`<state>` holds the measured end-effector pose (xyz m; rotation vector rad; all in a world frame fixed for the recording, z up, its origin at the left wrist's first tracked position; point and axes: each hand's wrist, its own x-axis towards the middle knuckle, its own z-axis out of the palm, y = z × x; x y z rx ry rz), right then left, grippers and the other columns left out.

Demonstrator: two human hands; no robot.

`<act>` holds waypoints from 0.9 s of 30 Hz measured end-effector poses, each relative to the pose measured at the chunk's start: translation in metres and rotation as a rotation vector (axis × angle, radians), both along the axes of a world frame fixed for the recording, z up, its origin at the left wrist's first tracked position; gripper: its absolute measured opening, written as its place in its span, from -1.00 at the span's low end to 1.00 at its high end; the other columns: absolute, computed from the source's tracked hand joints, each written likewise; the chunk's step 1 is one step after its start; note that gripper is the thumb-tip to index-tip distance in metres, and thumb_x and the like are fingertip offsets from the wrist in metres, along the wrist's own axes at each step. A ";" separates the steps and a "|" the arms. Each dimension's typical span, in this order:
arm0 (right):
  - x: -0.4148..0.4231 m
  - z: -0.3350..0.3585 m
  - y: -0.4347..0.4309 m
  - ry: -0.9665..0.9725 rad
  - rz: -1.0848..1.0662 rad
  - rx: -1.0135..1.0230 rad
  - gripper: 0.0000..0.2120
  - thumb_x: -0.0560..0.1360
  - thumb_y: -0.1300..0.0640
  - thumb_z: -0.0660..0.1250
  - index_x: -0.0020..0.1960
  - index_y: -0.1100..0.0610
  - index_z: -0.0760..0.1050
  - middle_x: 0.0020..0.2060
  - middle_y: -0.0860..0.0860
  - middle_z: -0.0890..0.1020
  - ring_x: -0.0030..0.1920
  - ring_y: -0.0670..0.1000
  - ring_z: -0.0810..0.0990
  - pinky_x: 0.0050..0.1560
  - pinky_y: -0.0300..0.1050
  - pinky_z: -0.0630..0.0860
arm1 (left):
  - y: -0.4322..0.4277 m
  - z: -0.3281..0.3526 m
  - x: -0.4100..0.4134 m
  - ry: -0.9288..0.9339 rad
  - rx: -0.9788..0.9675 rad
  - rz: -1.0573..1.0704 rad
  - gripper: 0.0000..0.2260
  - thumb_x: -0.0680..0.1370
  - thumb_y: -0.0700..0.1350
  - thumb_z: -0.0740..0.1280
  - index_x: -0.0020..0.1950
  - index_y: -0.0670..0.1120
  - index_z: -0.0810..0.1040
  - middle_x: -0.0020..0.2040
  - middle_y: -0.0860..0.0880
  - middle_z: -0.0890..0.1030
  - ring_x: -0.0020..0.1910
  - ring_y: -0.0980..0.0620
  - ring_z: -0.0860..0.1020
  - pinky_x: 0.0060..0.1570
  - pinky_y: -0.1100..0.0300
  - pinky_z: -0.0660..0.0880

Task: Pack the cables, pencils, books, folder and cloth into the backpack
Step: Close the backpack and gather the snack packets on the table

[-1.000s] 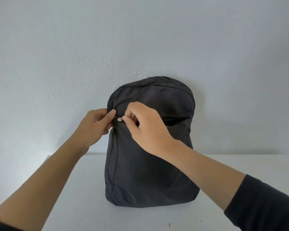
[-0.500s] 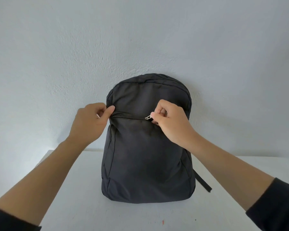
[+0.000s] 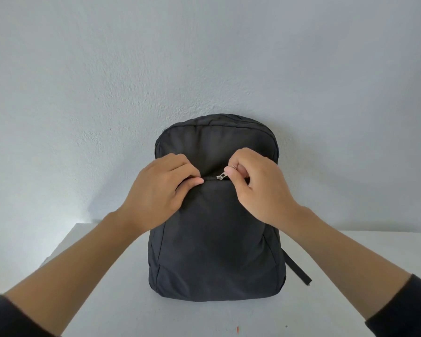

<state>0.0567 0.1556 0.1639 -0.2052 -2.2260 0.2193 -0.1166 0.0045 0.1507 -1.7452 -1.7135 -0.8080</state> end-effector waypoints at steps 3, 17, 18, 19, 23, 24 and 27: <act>0.019 0.000 0.022 0.052 -0.048 -0.050 -0.85 0.56 0.20 0.32 -0.18 0.11 0.45 -0.31 -0.15 0.41 -0.32 0.00 0.43 -0.25 0.03 0.43 | -0.002 -0.005 -0.002 -0.052 0.023 0.006 -0.80 0.66 -0.04 0.28 -0.02 -0.09 0.64 -0.09 0.06 0.60 -0.13 0.05 0.52 -0.11 0.11 0.50; 0.033 0.000 0.030 0.165 -0.083 0.043 -0.84 0.59 0.23 0.29 -0.18 0.14 0.47 -0.29 -0.07 0.48 -0.27 0.05 0.47 -0.09 0.04 0.37 | 0.045 0.015 0.036 -0.015 -0.068 -0.112 -0.77 0.62 0.10 0.29 -0.07 0.00 0.62 -0.16 0.13 0.57 -0.16 0.08 0.52 -0.13 0.09 0.43; 0.036 0.000 0.032 0.191 -0.099 0.022 -0.83 0.57 0.24 0.31 -0.20 0.14 0.47 -0.32 -0.06 0.47 -0.26 0.05 0.46 -0.10 0.01 0.37 | 0.043 0.014 0.037 -0.018 -0.053 -0.110 -0.80 0.62 0.08 0.30 -0.07 -0.01 0.61 -0.15 0.13 0.56 -0.15 0.09 0.51 -0.13 0.11 0.42; 0.040 -0.001 0.036 0.220 -0.113 -0.037 -0.82 0.56 0.25 0.32 -0.22 0.14 0.46 -0.35 -0.04 0.45 -0.26 0.04 0.44 -0.11 -0.05 0.36 | 0.041 0.014 0.038 -0.028 -0.046 -0.108 -0.82 0.62 0.06 0.31 -0.06 0.00 0.60 -0.14 0.14 0.56 -0.15 0.10 0.50 -0.12 0.12 0.42; 0.058 -0.016 0.057 0.256 -0.166 -0.538 -0.76 0.57 0.27 0.39 -0.26 0.15 0.47 -0.38 0.01 0.39 -0.31 -0.07 0.34 -0.21 -0.28 0.28 | 0.035 0.013 0.039 -0.043 -0.051 -0.128 -0.85 0.64 0.02 0.29 -0.02 0.00 0.60 -0.09 0.16 0.58 -0.10 0.11 0.50 -0.07 0.08 0.48; 0.058 -0.021 0.059 0.252 -0.170 -0.665 -0.75 0.58 0.25 0.39 -0.26 0.13 0.50 -0.38 0.01 0.40 -0.31 -0.09 0.34 -0.20 -0.26 0.30 | 0.035 0.013 0.038 -0.029 -0.054 -0.130 -0.86 0.64 0.00 0.29 -0.02 0.00 0.61 -0.08 0.16 0.59 -0.09 0.11 0.51 -0.07 0.07 0.49; 0.055 -0.027 0.059 0.197 -0.056 -1.053 -0.70 0.61 0.19 0.35 -0.30 0.07 0.54 -0.32 0.00 0.46 -0.19 -0.02 0.41 -0.06 -0.11 0.34 | 0.035 0.013 0.035 -0.071 -0.064 -0.126 -0.88 0.62 0.01 0.35 -0.05 0.02 0.62 -0.12 0.18 0.58 -0.11 0.13 0.49 -0.06 0.06 0.50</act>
